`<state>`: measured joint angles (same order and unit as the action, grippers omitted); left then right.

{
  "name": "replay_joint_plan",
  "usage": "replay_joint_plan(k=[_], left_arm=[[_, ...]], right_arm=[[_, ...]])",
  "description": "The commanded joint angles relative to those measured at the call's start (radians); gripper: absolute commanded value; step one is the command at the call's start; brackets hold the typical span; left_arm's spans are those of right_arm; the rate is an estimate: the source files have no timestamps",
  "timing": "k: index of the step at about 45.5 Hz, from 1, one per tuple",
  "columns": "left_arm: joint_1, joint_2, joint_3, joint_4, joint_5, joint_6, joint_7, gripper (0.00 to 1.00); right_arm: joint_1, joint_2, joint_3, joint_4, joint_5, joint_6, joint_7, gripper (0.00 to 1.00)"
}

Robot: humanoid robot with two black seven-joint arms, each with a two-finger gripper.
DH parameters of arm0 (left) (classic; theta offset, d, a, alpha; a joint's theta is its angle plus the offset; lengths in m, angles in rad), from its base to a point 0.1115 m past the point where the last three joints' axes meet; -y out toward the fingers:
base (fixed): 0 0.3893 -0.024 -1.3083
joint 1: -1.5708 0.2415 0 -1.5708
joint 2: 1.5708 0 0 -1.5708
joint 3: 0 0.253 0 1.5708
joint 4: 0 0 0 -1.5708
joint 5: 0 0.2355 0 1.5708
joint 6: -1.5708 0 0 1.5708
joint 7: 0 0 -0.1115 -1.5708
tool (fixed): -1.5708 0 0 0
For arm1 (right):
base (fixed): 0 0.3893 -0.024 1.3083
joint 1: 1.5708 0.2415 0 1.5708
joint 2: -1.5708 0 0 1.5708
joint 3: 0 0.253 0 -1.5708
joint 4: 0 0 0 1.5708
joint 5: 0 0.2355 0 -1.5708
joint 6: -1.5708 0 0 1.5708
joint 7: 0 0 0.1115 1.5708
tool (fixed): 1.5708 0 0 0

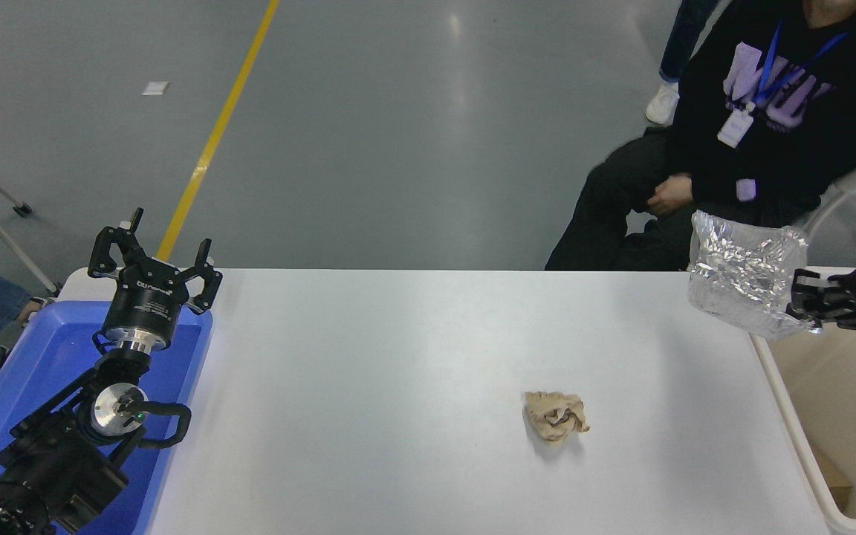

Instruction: Pick up foil plate and place in dustbin

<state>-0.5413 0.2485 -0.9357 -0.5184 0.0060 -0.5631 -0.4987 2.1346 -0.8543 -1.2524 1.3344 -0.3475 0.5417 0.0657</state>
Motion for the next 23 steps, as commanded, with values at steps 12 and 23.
replay_joint_plan(k=[12,23], left_arm=[[0.0,0.0,0.0,0.0,0.0,0.0,0.002,0.98],[0.0,0.0,0.0,0.0,0.0,0.0,0.002,0.98]], right_arm=[[0.528,0.139,-0.3,0.129,0.048,0.244,0.006,0.0],[0.593,0.141,-0.364,0.124,0.055,0.244,0.005,0.0]])
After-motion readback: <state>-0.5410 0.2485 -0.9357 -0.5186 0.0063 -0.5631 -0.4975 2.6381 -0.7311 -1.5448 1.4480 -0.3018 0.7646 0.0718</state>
